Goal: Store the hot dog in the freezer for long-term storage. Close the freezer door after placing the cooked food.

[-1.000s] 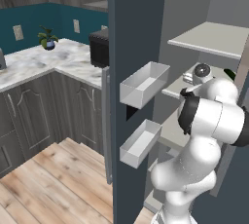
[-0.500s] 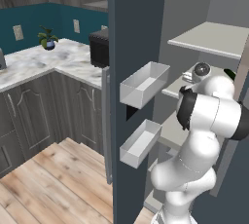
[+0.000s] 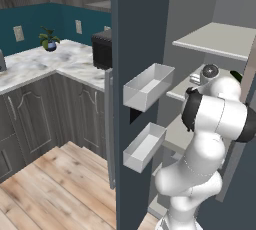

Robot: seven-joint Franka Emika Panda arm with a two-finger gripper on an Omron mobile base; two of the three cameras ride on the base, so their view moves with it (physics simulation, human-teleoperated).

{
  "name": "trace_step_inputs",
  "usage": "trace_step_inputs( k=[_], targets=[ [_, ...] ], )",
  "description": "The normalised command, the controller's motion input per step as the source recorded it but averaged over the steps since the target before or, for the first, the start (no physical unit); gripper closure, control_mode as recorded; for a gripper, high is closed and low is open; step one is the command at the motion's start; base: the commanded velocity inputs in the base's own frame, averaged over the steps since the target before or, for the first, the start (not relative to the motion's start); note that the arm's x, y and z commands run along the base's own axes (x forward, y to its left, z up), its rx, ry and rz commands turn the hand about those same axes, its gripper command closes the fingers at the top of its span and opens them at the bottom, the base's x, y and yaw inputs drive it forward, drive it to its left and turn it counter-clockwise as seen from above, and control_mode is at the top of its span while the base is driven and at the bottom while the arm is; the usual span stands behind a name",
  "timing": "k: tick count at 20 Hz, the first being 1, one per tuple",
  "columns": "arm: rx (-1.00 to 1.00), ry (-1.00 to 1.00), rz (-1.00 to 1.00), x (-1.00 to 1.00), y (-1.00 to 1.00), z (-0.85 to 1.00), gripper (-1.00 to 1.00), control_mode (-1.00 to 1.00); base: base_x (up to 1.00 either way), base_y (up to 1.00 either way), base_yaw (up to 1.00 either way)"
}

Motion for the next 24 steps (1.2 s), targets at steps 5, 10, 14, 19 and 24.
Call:
trace_step_inputs(
  k=[5, 10, 14, 19, 24],
  targets=[
    [0.00, 0.01, 0.00, 0.00, 0.22, 0.00, -1.00, -1.00, 0.00, 0.00, 0.00],
    [0.00, 0.00, 0.00, 0.00, 0.35, 0.00, -1.00, -1.00, 0.00, 0.00, 0.00],
    [0.00, 0.00, 0.00, -0.15, 0.26, 0.00, -1.00, -1.00, 0.00, 0.00, 0.00],
    [0.00, 0.00, 0.00, -0.28, 0.18, 0.00, -1.00, -1.00, 0.00, 0.00, 0.00],
    [0.00, 0.00, 0.00, -0.31, 0.21, 0.00, -1.00, -1.00, 0.00, 0.00, 0.00]
  ],
)
